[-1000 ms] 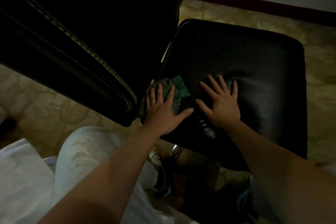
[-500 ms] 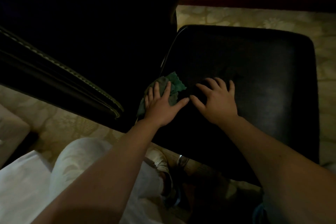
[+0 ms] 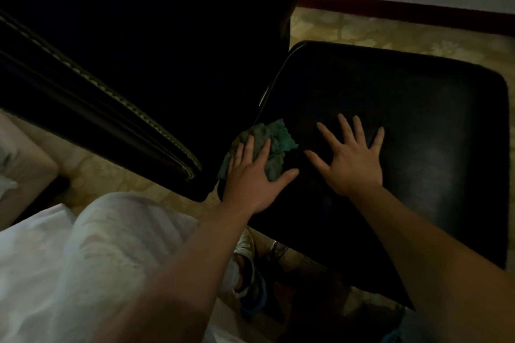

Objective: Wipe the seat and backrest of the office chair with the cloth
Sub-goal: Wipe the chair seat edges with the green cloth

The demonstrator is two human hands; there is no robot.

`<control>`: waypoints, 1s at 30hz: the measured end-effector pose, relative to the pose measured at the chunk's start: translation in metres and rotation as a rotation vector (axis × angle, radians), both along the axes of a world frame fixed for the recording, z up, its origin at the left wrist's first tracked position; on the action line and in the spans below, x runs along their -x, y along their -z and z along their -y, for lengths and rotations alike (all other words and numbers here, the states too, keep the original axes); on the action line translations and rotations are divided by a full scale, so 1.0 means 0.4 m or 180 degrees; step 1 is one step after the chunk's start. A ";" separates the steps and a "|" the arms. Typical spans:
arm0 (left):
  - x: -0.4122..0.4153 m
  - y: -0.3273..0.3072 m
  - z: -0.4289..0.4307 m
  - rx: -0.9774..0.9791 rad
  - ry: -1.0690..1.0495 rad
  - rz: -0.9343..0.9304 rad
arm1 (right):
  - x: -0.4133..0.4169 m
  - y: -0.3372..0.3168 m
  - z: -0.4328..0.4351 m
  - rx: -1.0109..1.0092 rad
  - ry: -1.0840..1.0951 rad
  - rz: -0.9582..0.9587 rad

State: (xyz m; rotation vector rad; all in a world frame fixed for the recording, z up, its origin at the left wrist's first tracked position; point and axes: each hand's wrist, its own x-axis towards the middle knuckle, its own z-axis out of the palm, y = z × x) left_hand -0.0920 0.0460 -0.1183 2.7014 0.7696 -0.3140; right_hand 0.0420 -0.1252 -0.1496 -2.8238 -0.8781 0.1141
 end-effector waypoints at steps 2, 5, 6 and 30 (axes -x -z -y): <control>-0.003 0.001 -0.001 0.0034 0.0012 -0.0029 | 0.001 -0.002 0.003 -0.0059 -0.0005 -0.0003; -0.027 -0.003 -0.012 0.0094 0.0017 -0.0124 | 0.001 -0.002 0.007 -0.0094 -0.0027 -0.0036; -0.040 -0.006 -0.016 0.0134 -0.0006 -0.0167 | 0.002 -0.002 0.007 -0.0114 -0.0028 -0.0032; 0.017 0.028 0.002 0.0184 0.0286 -0.0099 | 0.006 -0.009 0.006 0.0019 0.0042 -0.0025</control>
